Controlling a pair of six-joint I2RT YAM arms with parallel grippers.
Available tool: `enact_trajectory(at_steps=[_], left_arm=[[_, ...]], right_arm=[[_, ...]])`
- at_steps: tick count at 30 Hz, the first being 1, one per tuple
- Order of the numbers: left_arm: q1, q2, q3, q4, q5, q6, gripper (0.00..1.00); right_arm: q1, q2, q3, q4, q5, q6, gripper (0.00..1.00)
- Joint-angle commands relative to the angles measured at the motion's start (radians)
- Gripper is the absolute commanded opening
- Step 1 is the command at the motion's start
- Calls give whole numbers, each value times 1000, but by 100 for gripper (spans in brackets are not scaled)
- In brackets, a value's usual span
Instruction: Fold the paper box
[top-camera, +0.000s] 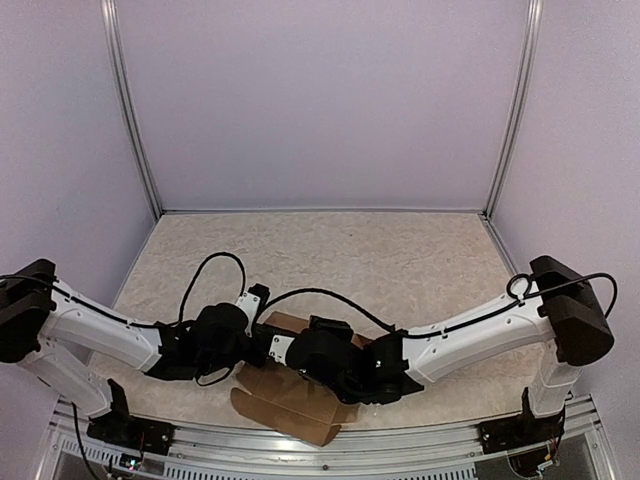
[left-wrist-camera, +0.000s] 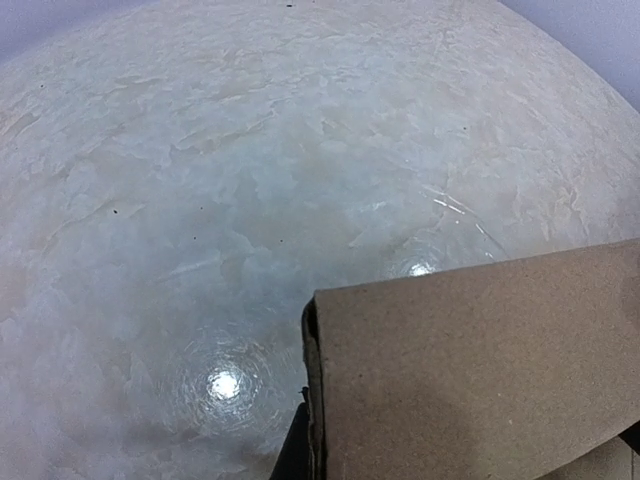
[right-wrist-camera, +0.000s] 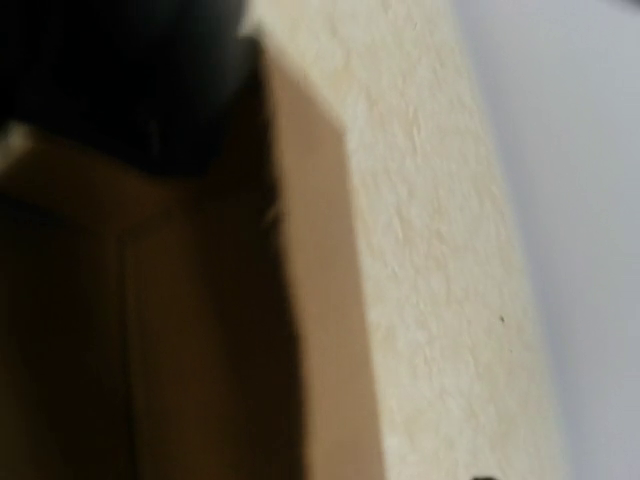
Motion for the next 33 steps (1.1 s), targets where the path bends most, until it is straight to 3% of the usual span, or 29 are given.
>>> enact_trajectory(at_steps=[1,9,15,20,25,27,33], left_arm=[[-8,14,52,-37,-2,45,0],[-8,54,105,-38,13,116,0],[-14,65,141,-45,9,194,0],[-13,66,170,-43,157,292,1],[-14,109,212,-46,185,353,2],[-13,122,222,-31,193,372,1],[-26,195,267,27,212,493,0]], right_arm=[[-2,-133,-31,-17,-122,73,64],[-47,-302,-103,-34,-267,138,73],[-106,-402,-178,33,-336,186,72],[-182,-468,-216,62,-421,329,70],[-228,-507,-262,109,-528,425,66],[-248,-522,-283,131,-561,456,55],[-309,-555,-341,195,-675,528,0]])
